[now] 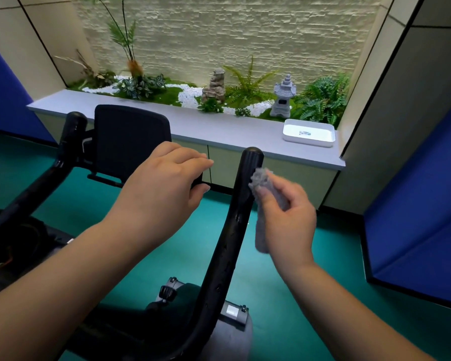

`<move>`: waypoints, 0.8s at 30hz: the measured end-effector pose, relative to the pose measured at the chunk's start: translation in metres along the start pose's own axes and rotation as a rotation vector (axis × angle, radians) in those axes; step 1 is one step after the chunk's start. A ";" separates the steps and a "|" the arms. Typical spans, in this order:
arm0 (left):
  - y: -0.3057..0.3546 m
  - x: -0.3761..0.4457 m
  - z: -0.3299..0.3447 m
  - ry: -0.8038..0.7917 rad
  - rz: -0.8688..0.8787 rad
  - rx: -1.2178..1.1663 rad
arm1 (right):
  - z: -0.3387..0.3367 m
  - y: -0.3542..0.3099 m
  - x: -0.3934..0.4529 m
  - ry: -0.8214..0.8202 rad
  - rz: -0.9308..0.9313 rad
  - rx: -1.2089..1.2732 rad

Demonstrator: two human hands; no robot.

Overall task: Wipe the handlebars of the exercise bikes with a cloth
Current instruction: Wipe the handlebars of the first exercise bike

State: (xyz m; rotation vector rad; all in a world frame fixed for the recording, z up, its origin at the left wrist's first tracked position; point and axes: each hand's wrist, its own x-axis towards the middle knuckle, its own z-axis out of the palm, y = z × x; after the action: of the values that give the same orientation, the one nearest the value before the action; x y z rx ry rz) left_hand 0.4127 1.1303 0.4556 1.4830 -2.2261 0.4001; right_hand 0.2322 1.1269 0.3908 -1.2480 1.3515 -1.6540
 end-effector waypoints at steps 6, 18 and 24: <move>-0.002 -0.001 0.001 0.010 0.011 -0.018 | -0.009 -0.020 0.034 -0.159 -0.592 -0.547; -0.015 -0.005 -0.001 -0.031 0.041 0.001 | 0.014 -0.076 0.069 -0.813 -1.016 -1.290; -0.019 -0.009 -0.004 -0.051 0.080 0.021 | 0.025 -0.094 0.082 -0.904 -1.000 -1.428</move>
State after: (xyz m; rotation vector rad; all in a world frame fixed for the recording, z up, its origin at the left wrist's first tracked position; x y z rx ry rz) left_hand 0.4343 1.1324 0.4547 1.4335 -2.3340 0.4162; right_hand 0.2354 1.0678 0.5032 -3.2788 1.2127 0.0177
